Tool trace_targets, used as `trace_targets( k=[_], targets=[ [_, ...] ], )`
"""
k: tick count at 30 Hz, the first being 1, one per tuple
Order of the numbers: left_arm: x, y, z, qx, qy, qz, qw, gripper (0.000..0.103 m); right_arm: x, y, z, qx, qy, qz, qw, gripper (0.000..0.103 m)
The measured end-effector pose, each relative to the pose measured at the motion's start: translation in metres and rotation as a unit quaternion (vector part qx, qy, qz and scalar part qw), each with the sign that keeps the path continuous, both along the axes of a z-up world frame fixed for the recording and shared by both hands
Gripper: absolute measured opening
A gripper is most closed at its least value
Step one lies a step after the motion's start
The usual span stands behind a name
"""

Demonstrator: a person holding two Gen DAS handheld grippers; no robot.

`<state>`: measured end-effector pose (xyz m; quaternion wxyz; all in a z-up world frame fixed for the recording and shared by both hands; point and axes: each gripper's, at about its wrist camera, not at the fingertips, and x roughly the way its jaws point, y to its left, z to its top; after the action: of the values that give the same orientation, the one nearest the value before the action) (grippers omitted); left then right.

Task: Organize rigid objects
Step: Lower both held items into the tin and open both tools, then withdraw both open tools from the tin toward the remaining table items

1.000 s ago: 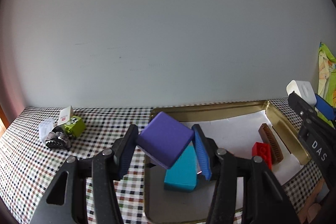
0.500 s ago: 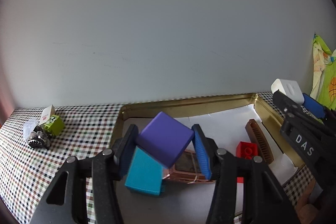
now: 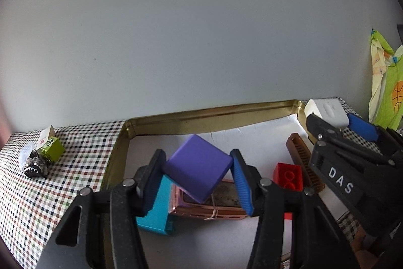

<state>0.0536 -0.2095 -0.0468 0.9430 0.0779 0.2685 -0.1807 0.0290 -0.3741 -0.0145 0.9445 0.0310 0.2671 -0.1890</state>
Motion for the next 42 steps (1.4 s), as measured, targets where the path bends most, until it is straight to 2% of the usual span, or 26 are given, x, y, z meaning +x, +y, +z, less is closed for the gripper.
trace_targets(
  k=[11, 19, 22, 24, 25, 26, 27, 29, 31, 37, 42],
  targets=[
    [-0.001, -0.004, -0.001, 0.015, -0.005, -0.001, 0.9999, 0.052, 0.009, 0.004, -0.011, 0.003, 0.029, 0.011, 1.000, 0.065],
    [0.003, 0.000, -0.001, 0.013, -0.003, 0.014, 0.9998, 0.053, 0.020, 0.002, -0.022, 0.028, 0.054, 0.032, 0.998, 0.066],
    [0.004, 0.008, 0.001, -0.001, -0.008, 0.034, 0.9994, 0.063, 0.022, 0.000, -0.024, 0.047, 0.056, 0.040, 0.997, 0.070],
    [-0.001, 0.014, 0.004, -0.003, -0.029, 0.051, 0.9983, 0.083, 0.022, -0.005, -0.024, 0.056, 0.054, 0.038, 0.996, 0.072],
    [-0.004, 0.016, 0.006, -0.002, -0.044, 0.059, 0.9972, 0.089, 0.021, -0.008, -0.023, 0.064, 0.049, 0.038, 0.996, 0.072],
    [-0.008, 0.018, 0.009, -0.002, -0.063, 0.071, 0.9955, 0.100, 0.020, -0.009, -0.023, 0.070, 0.045, 0.037, 0.996, 0.072],
    [-0.012, 0.021, 0.011, -0.003, -0.082, 0.080, 0.9935, 0.103, 0.018, -0.011, -0.022, 0.076, 0.040, 0.036, 0.996, 0.074],
    [-0.021, 0.026, 0.015, -0.011, -0.113, 0.083, 0.9901, 0.103, 0.012, -0.013, -0.020, 0.097, 0.018, 0.043, 0.994, 0.082],
    [-0.028, 0.029, 0.018, -0.015, -0.127, 0.082, 0.9884, 0.103, 0.007, -0.014, -0.016, 0.107, -0.006, 0.048, 0.993, 0.083],
    [-0.031, 0.042, 0.022, -0.027, -0.121, 0.086, 0.9885, 0.103, -0.008, -0.004, 0.000, 0.111, -0.059, 0.050, 0.991, 0.087],
    [-0.036, 0.060, 0.028, -0.046, -0.127, 0.105, 0.9854, 0.103, -0.021, -0.005, 0.011, 0.089, -0.103, 0.039, 0.990, 0.088]
  ],
)
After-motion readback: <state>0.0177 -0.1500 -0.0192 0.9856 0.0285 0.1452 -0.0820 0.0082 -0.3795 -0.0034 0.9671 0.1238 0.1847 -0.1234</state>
